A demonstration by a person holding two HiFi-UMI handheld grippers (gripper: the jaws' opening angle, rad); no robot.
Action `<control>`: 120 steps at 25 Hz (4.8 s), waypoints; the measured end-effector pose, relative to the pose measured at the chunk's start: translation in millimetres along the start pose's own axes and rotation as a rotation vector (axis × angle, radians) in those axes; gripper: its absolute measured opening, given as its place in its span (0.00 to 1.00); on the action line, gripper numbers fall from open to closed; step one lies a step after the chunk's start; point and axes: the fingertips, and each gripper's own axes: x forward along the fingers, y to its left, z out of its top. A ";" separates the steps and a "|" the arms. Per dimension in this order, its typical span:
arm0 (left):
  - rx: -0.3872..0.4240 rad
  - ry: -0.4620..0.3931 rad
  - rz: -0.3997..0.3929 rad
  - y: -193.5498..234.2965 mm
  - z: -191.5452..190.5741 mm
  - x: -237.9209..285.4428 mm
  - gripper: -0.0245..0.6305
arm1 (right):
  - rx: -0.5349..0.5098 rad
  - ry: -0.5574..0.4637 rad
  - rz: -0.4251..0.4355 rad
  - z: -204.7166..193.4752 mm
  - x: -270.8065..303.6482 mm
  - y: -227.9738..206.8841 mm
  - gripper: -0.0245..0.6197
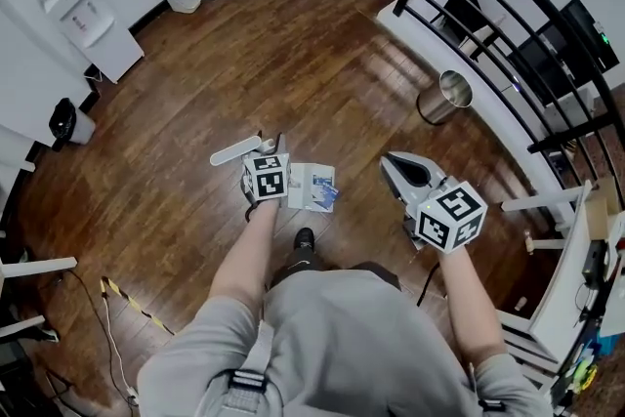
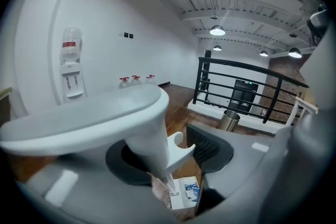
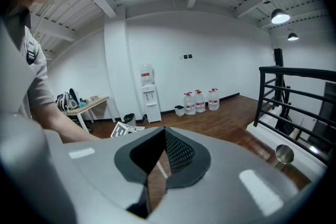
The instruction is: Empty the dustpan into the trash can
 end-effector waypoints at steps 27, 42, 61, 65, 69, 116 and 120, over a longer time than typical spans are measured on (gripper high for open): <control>0.038 -0.234 -0.271 -101.9 184.9 -11.4 0.35 | 0.089 -0.139 -0.256 11.3 -71.8 -97.2 0.04; 0.084 -0.277 -0.457 -343.6 350.7 48.0 0.35 | 0.077 -0.265 -0.454 53.5 -232.0 -295.2 0.04; 0.061 -0.386 -0.620 -546.0 558.3 187.9 0.35 | 0.100 -0.372 -0.638 115.6 -276.8 -520.6 0.04; 0.045 -0.378 -0.642 -562.3 594.6 233.2 0.35 | 0.097 -0.370 -0.664 142.8 -258.9 -563.4 0.04; 0.042 -0.381 -0.657 -581.9 622.1 274.2 0.35 | 0.100 -0.378 -0.711 155.6 -256.5 -600.2 0.04; 0.419 -0.474 -0.670 -987.3 648.5 442.5 0.36 | 0.239 -0.408 -0.743 133.1 -364.8 -951.9 0.04; 0.457 -0.471 -0.647 -1020.8 637.3 441.4 0.36 | 0.235 -0.423 -0.701 127.5 -379.8 -970.3 0.04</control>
